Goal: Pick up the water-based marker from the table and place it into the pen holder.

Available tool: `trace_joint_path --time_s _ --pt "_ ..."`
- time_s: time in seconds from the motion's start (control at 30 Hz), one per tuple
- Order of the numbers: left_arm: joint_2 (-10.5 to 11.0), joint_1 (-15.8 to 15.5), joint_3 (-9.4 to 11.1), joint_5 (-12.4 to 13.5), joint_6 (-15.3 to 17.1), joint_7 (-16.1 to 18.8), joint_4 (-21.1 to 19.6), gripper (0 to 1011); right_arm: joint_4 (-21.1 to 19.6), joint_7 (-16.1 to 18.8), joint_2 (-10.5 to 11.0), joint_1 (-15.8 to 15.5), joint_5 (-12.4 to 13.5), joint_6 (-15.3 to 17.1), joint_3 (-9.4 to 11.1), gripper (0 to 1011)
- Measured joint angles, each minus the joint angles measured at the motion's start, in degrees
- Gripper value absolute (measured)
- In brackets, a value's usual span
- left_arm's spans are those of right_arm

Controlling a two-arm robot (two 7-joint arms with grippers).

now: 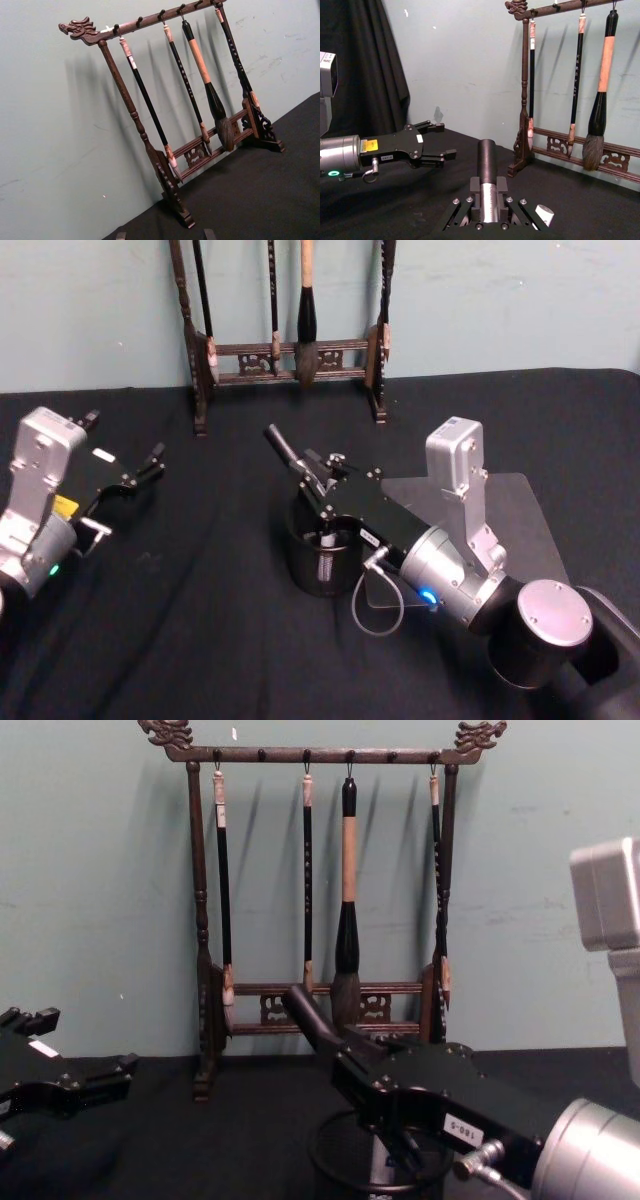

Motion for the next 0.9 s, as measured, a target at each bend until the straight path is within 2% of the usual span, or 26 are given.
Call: trace_joint_path --time_s 0.17,0.3,0.33,0.43,0.67,0.9 --pt "0.00 0.00 0.00 0.00 0.00 0.00 0.00 1001 0.00 0.05 -0.01 0.00 0.01 0.00 0.01 198" --pt "0.00 0.00 0.00 0.00 0.00 0.00 0.00 1001 0.00 0.07 -0.01 -0.02 0.02 0.00 0.03 255" --pt "0.00 0.00 0.00 0.00 0.00 0.00 0.00 1001 0.00 0.07 -0.02 -0.02 0.02 0.00 0.03 327" --pt "0.00 0.00 0.00 0.00 0.00 0.00 0.00 1001 -0.01 0.09 -0.01 -0.02 0.03 -0.01 0.05 394" --pt "0.00 0.00 0.00 0.00 0.00 0.00 0.00 1001 -0.02 0.12 -0.01 -0.02 0.06 0.00 0.06 647" --pt "0.00 0.00 0.00 0.00 0.00 0.00 0.00 1001 -0.03 0.16 -0.01 -0.02 0.09 0.00 0.06 838"
